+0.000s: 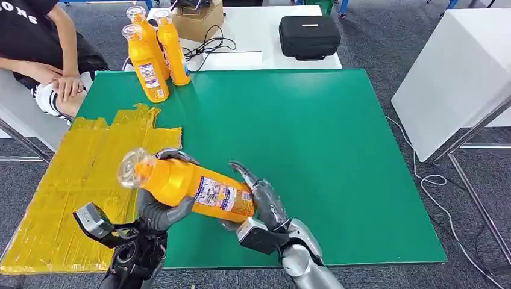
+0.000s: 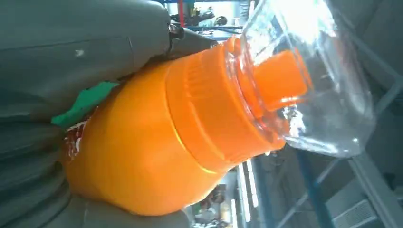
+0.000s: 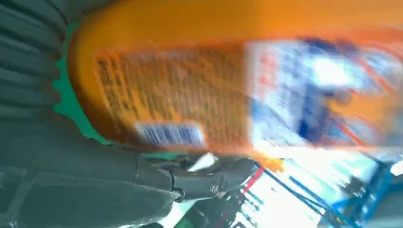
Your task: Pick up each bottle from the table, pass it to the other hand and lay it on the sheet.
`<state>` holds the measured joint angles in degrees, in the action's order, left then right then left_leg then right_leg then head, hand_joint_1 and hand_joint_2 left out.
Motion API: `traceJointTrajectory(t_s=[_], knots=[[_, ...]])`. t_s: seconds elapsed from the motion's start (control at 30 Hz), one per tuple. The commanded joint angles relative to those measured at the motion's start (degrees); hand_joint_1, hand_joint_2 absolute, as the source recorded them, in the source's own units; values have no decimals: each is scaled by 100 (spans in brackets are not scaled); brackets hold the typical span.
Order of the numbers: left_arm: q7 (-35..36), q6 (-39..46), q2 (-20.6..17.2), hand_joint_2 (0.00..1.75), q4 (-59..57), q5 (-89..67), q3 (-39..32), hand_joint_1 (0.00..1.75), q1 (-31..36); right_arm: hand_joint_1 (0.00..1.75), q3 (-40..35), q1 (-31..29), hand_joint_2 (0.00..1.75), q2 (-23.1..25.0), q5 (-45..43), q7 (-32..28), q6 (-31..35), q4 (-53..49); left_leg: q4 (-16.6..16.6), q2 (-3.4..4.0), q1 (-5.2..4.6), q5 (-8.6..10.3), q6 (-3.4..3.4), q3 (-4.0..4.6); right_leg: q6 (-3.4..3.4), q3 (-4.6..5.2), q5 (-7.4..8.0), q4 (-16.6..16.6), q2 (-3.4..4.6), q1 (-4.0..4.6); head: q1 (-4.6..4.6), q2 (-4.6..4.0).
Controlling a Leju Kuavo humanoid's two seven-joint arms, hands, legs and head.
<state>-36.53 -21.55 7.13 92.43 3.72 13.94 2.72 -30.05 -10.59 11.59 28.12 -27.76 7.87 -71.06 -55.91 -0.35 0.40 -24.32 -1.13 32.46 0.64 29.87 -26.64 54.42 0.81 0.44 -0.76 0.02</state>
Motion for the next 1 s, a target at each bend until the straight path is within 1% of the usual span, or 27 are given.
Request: traceJointTrajectory(t_s=[0.03, 0.07, 0.13, 0.17, 0.2, 0.23, 0.27, 0.33, 0.4, 0.43, 0.5, 0.53, 0.57, 0.6, 0.63, 0.67, 0.7, 0.77, 0.83, 0.87, 0.9, 1.0], knots=[[83, -77, -129, 175, -172, -175, -149, 175, 197, 0, 101, 500, 175, -708, -546, 51, -233, -2364, -3, -10, -1, -10, 0, -14, 10, -20, -12, -2, -19, -1, 0, 0], [97, -68, -156, 175, -220, -302, -121, 175, 234, 0, 120, 568, 175, -781, -638, 32, -245, -2563, 0, -9, -2, -5, 0, -6, 7, -11, -7, -2, -16, -2, -2, 0], [2, 397, -204, 175, -280, -1013, -120, 175, 321, 0, 119, 716, 175, -920, -787, -64, -267, -2902, 1, -16, -4, -2, -1, -4, 7, -10, -6, -3, -22, -5, -2, 0], [34, 637, -234, 175, -304, -1350, -120, 175, 376, 0, 131, 785, 175, -951, -827, -107, -271, -3015, 0, -21, -1, -6, -1, -15, 10, -25, -11, -8, -31, -2, -4, 0], [107, 831, -343, 175, -307, -1790, -86, 175, 471, 0, 125, 845, 175, -990, -818, -154, -271, -3126, 3, -18, -4, 0, -1, -4, 7, -9, -5, -6, -25, -6, -2, 0], [168, 1411, -494, 175, -301, -2736, 17, 175, 569, 0, 119, 865, 175, -1019, -810, -185, -266, -3172, 2, -20, -1, -5, 0, -14, 9, -23, -9, -9, -29, -3, 0, 0], [540, 2031, -625, 175, -461, -3827, 148, 175, 735, 0, 137, 885, 175, -1038, -806, -194, -253, -3202, 2, -17, -3, -1, 1, -6, 6, -11, -6, -5, -25, -4, -2, 0], [539, 2029, -620, 175, -489, -3820, 128, 175, 784, 0, 143, 886, 175, -1046, -806, -197, -256, -3199, 1, -22, 1, -5, 3, -18, 8, -27, -10, -7, -33, -1, 0, 0], [539, 2029, -620, 175, -489, -3820, 128, 175, 784, 0, 143, 886, 175, -1046, -806, -197, -256, -3199, 5, -9, -4, 1, 1, -9, 4, -10, -2, -6, -15, -5, -4, 0], [540, 2025, -614, 175, -534, -3819, 128, 175, 794, 0, 144, 858, 175, -1031, -808, -202, -261, -3144, 4, -9, -1, -4, 2, -17, 6, -20, -5, -8, -18, -2, -4, 0], [964, 2635, -933, 175, -742, -5293, 476, 175, 1046, 0, 135, 802, 175, -1044, -821, -191, -294, -3071, 4, -14, 0, -6, 2, -25, 8, -30, -9, -9, -24, -1, -4, 0], [1032, 2614, -1004, 175, -895, -5485, 524, 175, 1174, 0, 141, 760, 175, -1035, -845, -186, -315, -3025, 6, -13, -3, 0, 1, -16, 5, -17, -4, -6, -20, -3, -2, 0], [1094, 2609, -1094, 175, -1054, -5760, 610, 175, 1320, 0, 144, 722, 175, -1025, -862, -182, -330, -2988, 6, -14, 0, -4, 2, -25, 7, -29, -8, -9, -25, -1, -2, 0], [1285, 2664, -1176, 175, -1272, -6167, 670, 175, 1492, 0, 128, 680, 175, -1007, -871, -178, -348, -2959, 6, -11, -1, 0, 2, -19, 5, -21, -4, -6, -19, -2, -2, 0], [1648, 2770, -1245, 175, -1461, -6791, 771, 175, 1640, 0, 115, 673, 175, -991, -861, -169, -365, -2951, 5, -16, 0, -1, 3, -26, 7, -29, -6, -7, -27, 0, -2, 0], [1792, 2803, -1271, 175, -1556, -7069, 812, 175, 1711, 0, 101, 669, 175, -986, -848, -162, -379, -2946, 5, -14, -2, 2, 2, -18, 5, -19, -4, -4, -23, -3, -4, 0], [1997, 2778, -1300, 175, -1670, -7396, 854, 175, 1792, 0, 80, 668, 175, -974, -835, -152, -396, -2934, 4, -16, 0, -1, 3, -25, 7, -29, -7, -6, -28, -1, 0, 0], [1996, 2775, -1300, 175, -1700, -7394, 843, 175, 1804, 0, 64, 681, 175, -963, -835, -152, -396, -2925, 3, -12, 3, -4, 4, -33, 10, -38, -8, -7, -26, 2, 0, 0], [1996, 2775, -1300, 175, -1700, -7394, 843, 175, 1804, 0, 64, 681, 175, -963, -835, -152, -396, -2925, 5, -2, -1, 1, 2, -17, 6, -17, -2, -3, -9, -2, -2, 0], [2160, 2785, -1321, 175, -1714, -7606, 891, 175, 1811, 0, 60, 681, 175, -971, -829, -150, -402, -2919, 5, -3, -1, -4, 3, -27, 8, -28, -7, -4, -13, -1, -4, 0], [2471, 2762, -1341, 175, -1775, -7959, 902, 175, 1850, 0, 57, 673, 175, -956, -830, -142, -437, -2891, 4, -5, 1, -7, 3, -31, 10, -35, -10, -5, -18, 0, -2, 0], [3009, 2698, -1328, 175, -2103, -8737, 754, 175, 1924, 0, -6, 672, 175, -921, -782, -162, -483, -2784, 4, 1, -2, -1, 2, -19, 6, -19, -4, -1, -7, -2, -2, 0]])
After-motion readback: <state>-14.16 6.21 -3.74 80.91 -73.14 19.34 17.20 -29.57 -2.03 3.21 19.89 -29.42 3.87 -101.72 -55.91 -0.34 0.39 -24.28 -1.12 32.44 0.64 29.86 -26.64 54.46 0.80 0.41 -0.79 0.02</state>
